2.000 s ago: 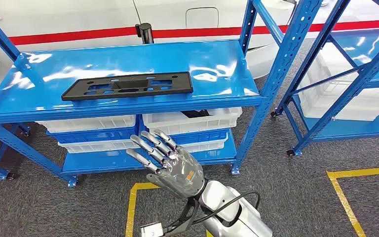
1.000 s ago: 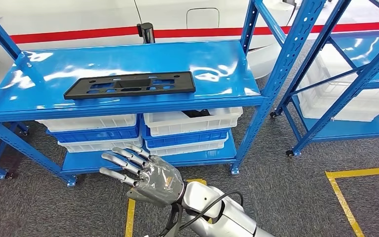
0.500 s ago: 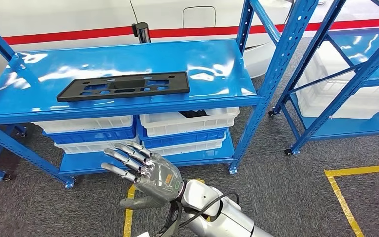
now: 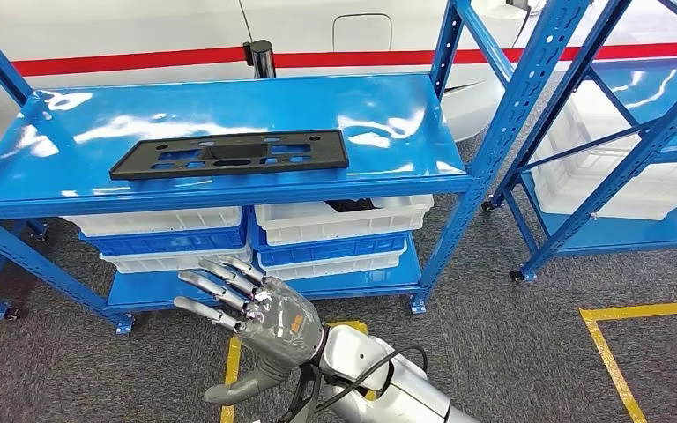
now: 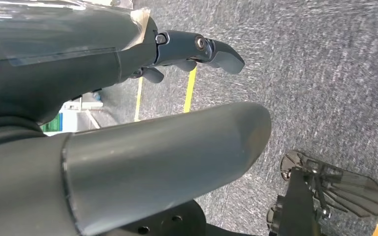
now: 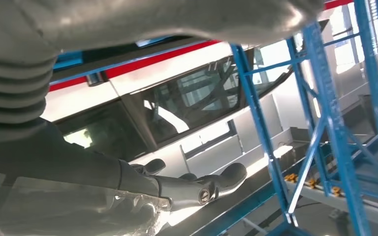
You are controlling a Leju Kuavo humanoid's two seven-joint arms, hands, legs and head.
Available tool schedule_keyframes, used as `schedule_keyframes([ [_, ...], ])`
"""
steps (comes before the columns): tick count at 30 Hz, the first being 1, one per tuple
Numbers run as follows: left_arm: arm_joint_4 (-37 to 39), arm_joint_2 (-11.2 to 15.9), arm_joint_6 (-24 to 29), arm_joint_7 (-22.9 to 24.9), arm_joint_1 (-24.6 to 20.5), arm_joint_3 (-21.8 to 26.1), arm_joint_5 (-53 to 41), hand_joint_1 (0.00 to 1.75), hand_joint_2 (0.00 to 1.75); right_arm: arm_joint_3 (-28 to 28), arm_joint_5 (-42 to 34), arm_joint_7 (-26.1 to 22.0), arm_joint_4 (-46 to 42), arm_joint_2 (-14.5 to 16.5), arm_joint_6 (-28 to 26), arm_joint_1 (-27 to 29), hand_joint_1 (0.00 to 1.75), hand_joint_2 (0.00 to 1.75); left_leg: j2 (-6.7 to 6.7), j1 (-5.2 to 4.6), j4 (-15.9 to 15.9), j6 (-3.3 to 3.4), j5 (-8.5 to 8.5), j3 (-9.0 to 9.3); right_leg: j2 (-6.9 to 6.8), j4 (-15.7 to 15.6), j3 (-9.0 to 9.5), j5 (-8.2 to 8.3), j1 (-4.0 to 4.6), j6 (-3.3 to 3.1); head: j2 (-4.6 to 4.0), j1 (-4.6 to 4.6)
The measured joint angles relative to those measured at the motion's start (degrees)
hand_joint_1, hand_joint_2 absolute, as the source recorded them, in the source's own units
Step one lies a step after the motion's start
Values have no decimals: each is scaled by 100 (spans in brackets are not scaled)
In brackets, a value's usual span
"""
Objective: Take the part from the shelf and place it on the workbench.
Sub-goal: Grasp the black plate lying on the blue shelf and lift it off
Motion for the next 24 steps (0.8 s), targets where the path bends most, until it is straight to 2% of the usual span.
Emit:
schedule_keyframes([
  [1, 0, -5, 1, 0, 4, 4, -1, 0, 0, 3, 7, 2, 0, -5, -12, 7, 0, 175, -12, -16, -3, 10, 10, -1, -8, -3, 2, 0, 1, -8, 0, -1],
  [2, 0, -4, 4, 0, 6, 10, -3, 0, 0, 6, 14, 4, 0, -7, -22, 13, 0, 175, -25, -49, 11, 39, 1, -7, -19, -32, 16, 16, -20, 13, 0, -1],
  [5, 0, 9, 20, 0, 7, 23, -17, 0, 0, 9, 66, 10, -12, 5, -43, 21, 0, 175, -61, -85, -18, 200, 11, 3, -56, -78, 43, 28, -74, 176, 1, -2],
  [6, 0, 8, 25, 0, 5, 25, -20, 0, 0, 10, 82, 12, -18, 9, -50, 20, 0, 175, -70, -68, -52, 247, 33, 19, -59, 23, -3, -36, -71, 190, 1, 1],
  [7, 0, 5, 28, 0, 3, 25, -22, 0, 0, 11, 93, 14, -24, 10, -54, 24, 0, 175, -81, -54, -80, 280, 52, 37, -57, 250, -108, -155, -59, 170, 1, 5],
  [9, 1, 1, 33, 0, 3, 25, -28, 0, 0, 13, 100, 21, -23, -6, -57, 50, 0, 175, -119, -59, -89, 313, 64, 35, -44, 1013, -466, -486, -56, 96, 0, 11],
  [10, 1, 1, 33, 0, 7, 26, -32, 0, 0, 14, 101, 25, -22, -19, -57, 70, 0, 175, -150, -69, -88, 317, 65, 32, -39, 1388, -646, -615, -52, 79, 0, 10],
  [11, 2, 1, 33, 0, 9, 27, -36, 0, 0, 14, 103, 28, -22, -29, -57, 87, 0, 175, -187, -78, -86, 318, 66, 30, -34, 1601, -750, -667, -47, 84, 0, 10],
  [12, 2, 2, 33, 0, 11, 29, -39, 0, 0, 14, 104, 29, -22, -36, -57, 98, 0, 175, -233, -85, -84, 317, 66, 32, -27, 1571, -736, -621, -44, 111, 0, 10],
  [13, 2, 1, 33, 0, 12, 30, -40, 0, 0, 14, 104, 30, -22, -39, -57, 102, 0, 175, -286, -88, -80, 315, 66, 38, -9, 1307, -605, -494, -44, 146, 0, 10],
  [14, 2, 0, 34, 0, 12, 31, -42, 0, 0, 14, 105, 30, -22, -39, -57, 104, 0, 175, -340, -89, -75, 310, 66, 44, 42, 890, -395, -327, -45, 176, 0, 11],
  [16, 2, -6, 35, 0, 11, 32, -42, 0, 0, 14, 105, 30, -23, -42, -57, 103, 0, 175, -435, -107, -51, 277, 56, 39, 181, 167, -31, -84, -39, 174, 0, 8],
  [17, 2, -8, 36, 0, 13, 33, -43, 0, 0, 15, 106, 30, -23, -42, -57, 104, 0, 131, -468, -114, -41, 254, 53, 26, 219, 5, 52, -37, -35, 150, 0, 5],
  [20, 2, -4, 37, 0, 27, 36, -43, 0, 0, 15, 101, 34, -26, -29, -57, 99, 0, 0, -499, -85, -24, 154, 49, -15, 169, -53, 88, 0, -35, 54, 0, 3],
  [22, 2, 0, 34, 0, 29, 36, -42, 0, 0, 14, 54, 39, -30, -4, -46, 94, 0, 0, -346, -65, 212, 78, -108, -132, 125, -78, 110, 14, -66, -15, 0, -3],
  [24, 2, -3, 31, 0, 24, 35, -43, 0, 0, 10, -21, 41, -32, 12, -15, 106, 0, 0, -163, -34, 851, 8, -437, -442, 71, -84, 124, 7, -76, -58, 0, -10],
])
